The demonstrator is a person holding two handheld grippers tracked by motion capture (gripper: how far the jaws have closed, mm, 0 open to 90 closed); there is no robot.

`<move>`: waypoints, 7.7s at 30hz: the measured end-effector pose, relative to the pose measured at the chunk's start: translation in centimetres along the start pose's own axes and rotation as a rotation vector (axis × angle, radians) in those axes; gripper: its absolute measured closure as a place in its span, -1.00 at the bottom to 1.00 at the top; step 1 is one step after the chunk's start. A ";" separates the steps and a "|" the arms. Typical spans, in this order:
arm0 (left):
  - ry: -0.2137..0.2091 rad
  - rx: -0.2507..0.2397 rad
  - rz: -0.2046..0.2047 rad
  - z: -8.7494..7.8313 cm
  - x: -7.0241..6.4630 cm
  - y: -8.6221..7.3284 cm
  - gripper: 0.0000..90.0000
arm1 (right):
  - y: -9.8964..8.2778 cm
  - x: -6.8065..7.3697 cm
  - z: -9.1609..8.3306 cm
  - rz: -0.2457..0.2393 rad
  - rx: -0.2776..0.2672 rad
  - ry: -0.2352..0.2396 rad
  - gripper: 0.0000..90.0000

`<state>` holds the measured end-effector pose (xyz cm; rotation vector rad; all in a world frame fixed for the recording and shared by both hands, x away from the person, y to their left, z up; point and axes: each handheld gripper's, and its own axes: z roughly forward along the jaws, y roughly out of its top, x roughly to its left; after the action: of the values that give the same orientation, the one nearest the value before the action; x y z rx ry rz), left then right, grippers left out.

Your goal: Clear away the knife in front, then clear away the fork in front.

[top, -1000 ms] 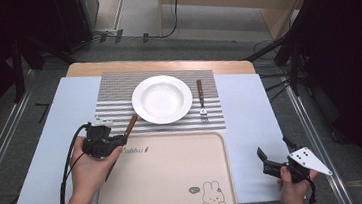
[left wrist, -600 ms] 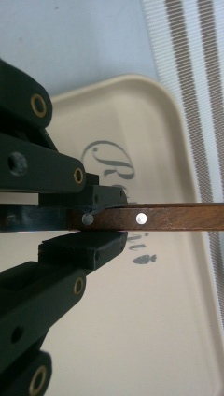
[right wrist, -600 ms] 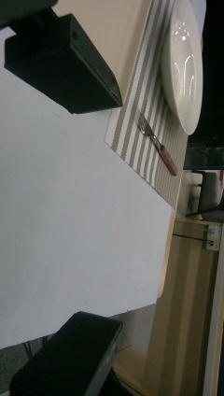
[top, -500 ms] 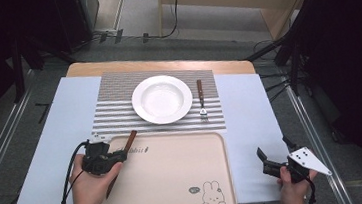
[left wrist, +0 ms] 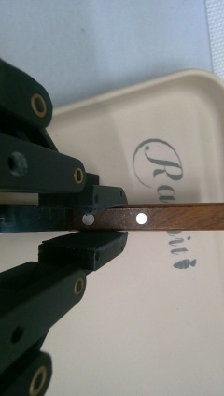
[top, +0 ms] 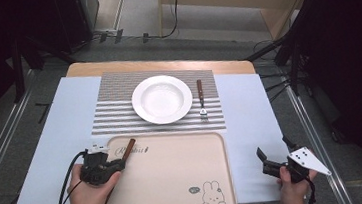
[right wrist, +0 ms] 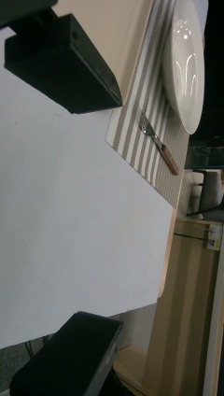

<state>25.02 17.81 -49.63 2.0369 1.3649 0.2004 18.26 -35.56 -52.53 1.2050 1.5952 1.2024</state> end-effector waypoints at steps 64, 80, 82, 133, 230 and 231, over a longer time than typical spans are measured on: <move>-0.199 -0.354 0.145 -3.5 5.3 -1.2 -0.66 | 0.0 0.3 0.1 -0.019 0.016 -0.015 -1.00; -0.248 -0.478 0.210 -5.3 7.4 -2.0 -1.00 | 0.0 0.4 0.2 -0.022 0.019 -0.019 -1.00; -0.240 -0.500 0.212 -5.5 7.5 -2.0 -1.00 | 0.0 0.3 0.1 -0.022 0.014 -0.020 -1.00; -0.131 -0.545 0.224 -4.6 9.9 -3.5 -1.00 | 7.3 3.0 5.3 -0.046 0.112 0.080 -1.00; -0.145 -0.556 0.228 -4.6 9.8 -3.6 -1.00 | 11.5 4.9 27.6 0.114 0.538 0.136 -0.19; -0.146 -0.555 0.228 -4.6 9.8 -3.6 -1.00 | 11.3 5.0 27.7 0.109 0.546 0.136 -0.13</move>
<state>24.45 29.16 -50.50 1.6882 0.8615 0.4659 45.80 -23.46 -48.47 1.5908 2.0653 0.9548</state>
